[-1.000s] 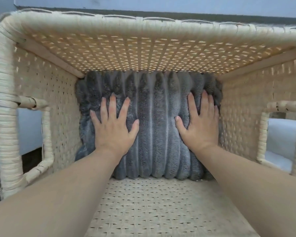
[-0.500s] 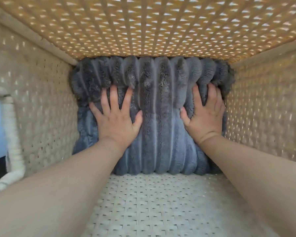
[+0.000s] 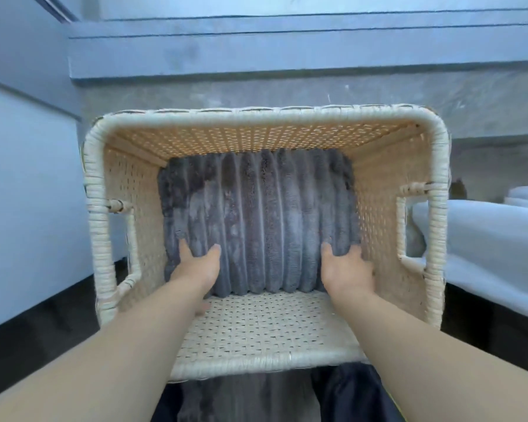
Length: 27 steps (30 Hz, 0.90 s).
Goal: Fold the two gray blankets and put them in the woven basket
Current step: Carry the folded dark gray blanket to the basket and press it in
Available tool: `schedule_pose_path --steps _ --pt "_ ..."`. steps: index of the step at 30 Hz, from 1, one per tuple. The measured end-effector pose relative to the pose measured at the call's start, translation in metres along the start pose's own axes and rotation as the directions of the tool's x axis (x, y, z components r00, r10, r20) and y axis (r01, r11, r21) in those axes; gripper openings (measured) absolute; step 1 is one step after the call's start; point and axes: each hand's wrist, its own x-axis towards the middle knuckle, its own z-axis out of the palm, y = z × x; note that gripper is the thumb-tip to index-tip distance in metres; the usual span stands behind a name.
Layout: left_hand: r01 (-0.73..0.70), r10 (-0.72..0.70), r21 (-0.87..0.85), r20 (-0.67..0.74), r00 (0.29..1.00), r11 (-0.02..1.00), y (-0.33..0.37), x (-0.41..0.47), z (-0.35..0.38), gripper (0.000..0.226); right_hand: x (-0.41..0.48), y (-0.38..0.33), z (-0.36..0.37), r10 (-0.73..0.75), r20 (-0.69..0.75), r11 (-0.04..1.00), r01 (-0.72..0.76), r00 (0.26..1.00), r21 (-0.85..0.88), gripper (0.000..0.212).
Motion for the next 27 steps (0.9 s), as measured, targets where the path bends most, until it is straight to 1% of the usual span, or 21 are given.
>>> schedule_pose_path --steps 1,2,4,5,7,9,11,14,15,16,17,18,19,20,21,22,23,24,25,27 --pt "0.015 -0.012 -0.093 0.033 0.999 0.996 -0.001 0.005 0.002 0.076 -0.001 0.002 0.005 0.045 0.051 0.997 -0.048 0.998 0.066 0.069" --pt "0.024 -0.014 -0.186 0.057 0.998 0.982 0.000 0.012 0.004 0.077 0.001 0.002 0.011 0.060 0.073 0.990 -0.069 0.996 0.122 0.070" --pt "0.037 -0.006 -0.356 0.088 0.996 0.934 0.006 0.029 0.011 0.076 0.010 -0.001 0.023 0.054 0.081 0.972 -0.071 0.995 0.224 0.072" --pt "0.037 0.004 -0.413 0.098 0.995 0.910 0.011 0.037 0.013 0.077 0.017 -0.004 0.030 0.048 0.082 0.961 -0.069 0.996 0.269 0.072" --pt "0.028 0.026 -0.472 0.108 0.994 0.881 0.018 0.049 0.019 0.079 0.028 -0.008 0.041 0.057 0.085 0.948 -0.080 0.995 0.307 0.075" --pt "0.025 0.040 -0.505 0.117 0.992 0.863 0.019 0.061 0.024 0.080 0.034 -0.011 0.053 0.068 0.072 0.950 -0.086 0.995 0.300 0.074" --pt "0.004 0.049 -0.456 0.105 0.993 0.890 0.016 0.063 0.023 0.079 0.035 -0.017 0.059 0.089 0.064 0.955 -0.103 0.994 0.277 0.071" --pt "-0.025 0.042 -0.202 0.081 0.996 0.979 0.016 0.055 0.014 0.078 0.032 -0.031 0.047 0.180 0.115 0.975 -0.192 0.977 0.108 0.069" --pt "-0.042 0.045 -0.084 0.032 0.998 0.996 0.019 0.048 0.010 0.077 0.029 -0.037 0.037 0.191 0.092 0.979 -0.197 0.977 0.062 0.067" --pt "-0.085 0.088 0.053 -0.060 0.994 0.995 0.023 0.040 0.006 0.072 0.025 -0.043 0.027 0.148 0.012 0.988 -0.149 0.989 0.042 0.063" --pt "-0.154 0.184 0.173 -0.174 0.967 0.973 0.028 0.032 0.003 0.066 0.020 -0.048 0.017 0.036 -0.122 0.999 -0.032 0.992 0.032 0.058" --pt "-0.264 0.329 0.248 -0.275 0.903 0.932 0.032 0.025 -0.001 0.061 0.014 -0.053 0.008 -0.143 -0.284 0.989 0.150 0.948 0.001 0.053" --pt "-0.413 0.502 0.301 -0.342 0.794 0.860 0.035 0.020 -0.003 0.058 0.008 -0.060 0.001 -0.345 -0.409 0.934 0.351 0.845 -0.062 0.050" --pt "-0.546 0.657 0.368 -0.361 0.662 0.752 0.038 0.019 -0.004 0.057 0.008 -0.067 -0.002 -0.516 -0.454 0.846 0.517 0.727 -0.134 0.050" --pt "-0.613 0.755 0.446 -0.316 0.574 0.652 0.042 0.023 -0.005 0.057 0.013 -0.075 -0.004 -0.641 -0.417 0.757 0.620 0.645 -0.204 0.052" --pt "-0.627 0.792 0.502 -0.240 0.561 0.596 0.046 0.032 -0.006 0.059 0.023 -0.082 -0.005 -0.716 -0.323 0.697 0.665 0.619 -0.270 0.055" --pt "-0.615 0.777 0.523 -0.163 0.608 0.590 0.050 0.043 -0.006 0.061 0.036 -0.086 -0.004 -0.741 -0.212 0.668 0.669 0.637 -0.326 0.058" --pt "-0.593 0.735 0.525 -0.098 0.671 0.611 0.053 0.056 -0.004 0.063 0.051 -0.087 -0.001 -0.738 -0.123 0.655 0.659 0.664 -0.370 0.061" --pt "-0.576 0.698 0.518 -0.058 0.714 0.632 0.054 0.070 -0.001 0.065 0.065 -0.085 0.003 -0.732 -0.080 0.648 0.655 0.676 -0.388 0.062" --pt "-0.566 0.670 0.516 -0.023 0.742 0.643 0.054 0.092 0.006 0.066 0.084 -0.077 0.013 -0.751 -0.091 0.633 0.673 0.654 -0.382 0.062"
